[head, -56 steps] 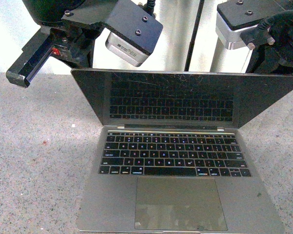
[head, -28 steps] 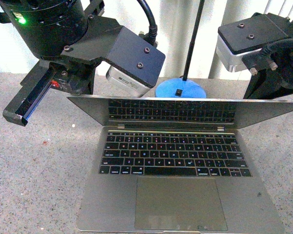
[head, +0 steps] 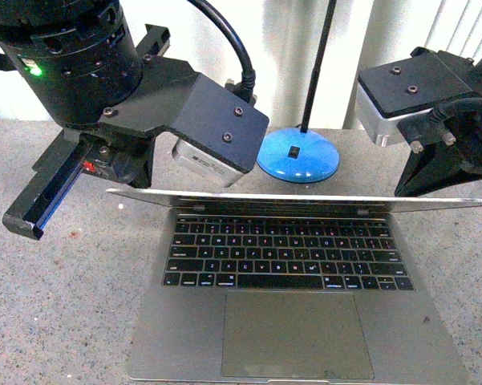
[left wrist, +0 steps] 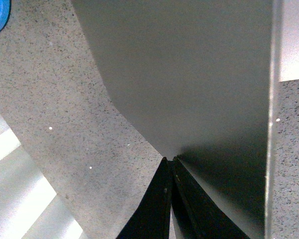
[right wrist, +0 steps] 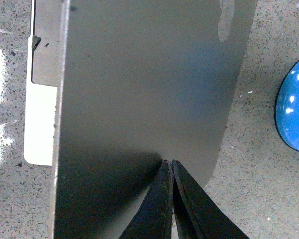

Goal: Close laptop

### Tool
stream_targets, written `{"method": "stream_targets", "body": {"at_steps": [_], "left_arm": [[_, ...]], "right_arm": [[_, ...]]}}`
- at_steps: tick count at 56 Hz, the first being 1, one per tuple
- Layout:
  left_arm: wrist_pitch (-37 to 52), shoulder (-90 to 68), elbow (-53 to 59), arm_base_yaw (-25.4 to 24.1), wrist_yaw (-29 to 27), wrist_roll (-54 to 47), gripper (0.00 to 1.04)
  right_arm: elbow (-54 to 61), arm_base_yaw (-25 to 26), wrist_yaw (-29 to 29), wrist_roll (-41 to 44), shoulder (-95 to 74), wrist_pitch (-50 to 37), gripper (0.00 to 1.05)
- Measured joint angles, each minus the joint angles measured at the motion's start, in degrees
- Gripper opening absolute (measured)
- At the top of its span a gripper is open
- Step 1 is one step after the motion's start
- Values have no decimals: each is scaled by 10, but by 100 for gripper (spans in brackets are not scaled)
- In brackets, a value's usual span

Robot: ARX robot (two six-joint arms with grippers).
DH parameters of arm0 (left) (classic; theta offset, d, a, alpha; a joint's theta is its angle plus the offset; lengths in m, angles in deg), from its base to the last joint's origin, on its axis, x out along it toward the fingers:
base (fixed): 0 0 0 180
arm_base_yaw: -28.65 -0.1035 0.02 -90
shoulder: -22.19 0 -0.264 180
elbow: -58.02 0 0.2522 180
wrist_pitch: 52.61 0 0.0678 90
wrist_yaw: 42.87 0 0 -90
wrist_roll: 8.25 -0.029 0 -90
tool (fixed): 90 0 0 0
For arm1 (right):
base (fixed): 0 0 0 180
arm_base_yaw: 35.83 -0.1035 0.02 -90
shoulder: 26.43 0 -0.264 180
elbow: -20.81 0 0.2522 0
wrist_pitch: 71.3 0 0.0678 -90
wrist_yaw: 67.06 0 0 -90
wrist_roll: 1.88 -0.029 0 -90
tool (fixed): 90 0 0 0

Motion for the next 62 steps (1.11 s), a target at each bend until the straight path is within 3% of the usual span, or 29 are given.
{"method": "stream_targets", "body": {"at_steps": [36, 62], "left_arm": [[49, -12, 56, 20, 19, 18, 4], [115, -67, 124, 53, 48, 49, 4]], "right_arm": [[66, -1, -28, -13, -28, -63, 3], [148, -3, -67, -49, -89, -170, 3]]}}
